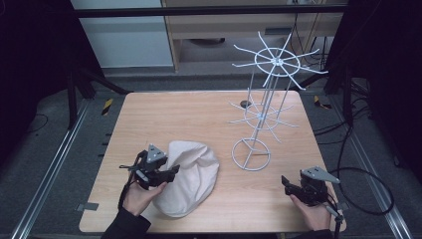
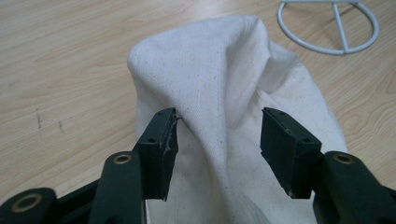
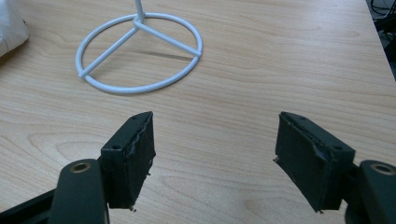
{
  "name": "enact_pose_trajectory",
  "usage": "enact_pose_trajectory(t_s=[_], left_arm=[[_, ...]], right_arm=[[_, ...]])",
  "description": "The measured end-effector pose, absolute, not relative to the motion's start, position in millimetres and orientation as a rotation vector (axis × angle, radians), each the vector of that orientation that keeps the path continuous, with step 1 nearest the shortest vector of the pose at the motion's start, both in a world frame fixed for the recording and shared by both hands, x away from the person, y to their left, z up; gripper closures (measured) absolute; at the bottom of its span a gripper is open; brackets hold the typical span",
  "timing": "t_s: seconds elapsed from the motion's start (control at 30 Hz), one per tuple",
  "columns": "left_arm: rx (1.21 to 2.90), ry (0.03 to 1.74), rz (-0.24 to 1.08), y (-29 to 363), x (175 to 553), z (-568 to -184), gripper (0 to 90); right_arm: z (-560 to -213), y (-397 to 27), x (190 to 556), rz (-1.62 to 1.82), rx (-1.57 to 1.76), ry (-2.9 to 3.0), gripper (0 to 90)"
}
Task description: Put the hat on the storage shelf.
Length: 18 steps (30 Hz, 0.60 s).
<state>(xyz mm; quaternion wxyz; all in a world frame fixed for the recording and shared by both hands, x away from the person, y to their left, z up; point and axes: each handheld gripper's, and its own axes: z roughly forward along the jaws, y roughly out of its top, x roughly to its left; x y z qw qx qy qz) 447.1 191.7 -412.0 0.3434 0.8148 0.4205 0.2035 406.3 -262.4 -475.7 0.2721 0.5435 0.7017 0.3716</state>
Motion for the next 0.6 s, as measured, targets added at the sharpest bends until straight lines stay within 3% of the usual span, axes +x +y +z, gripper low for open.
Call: enact_pose_trajectory(t_s=[0.33,0.6], left_arm=[[2.158,1.13,0.514,190,452,-423,51.2],[2.179,1.166,0.485,189,454,-426,62.2]], right_arm=[[-477,-261,407,0.996,1.464,1.904,29.1],[-478,-261,408,0.988,1.455,1.916,29.5]])
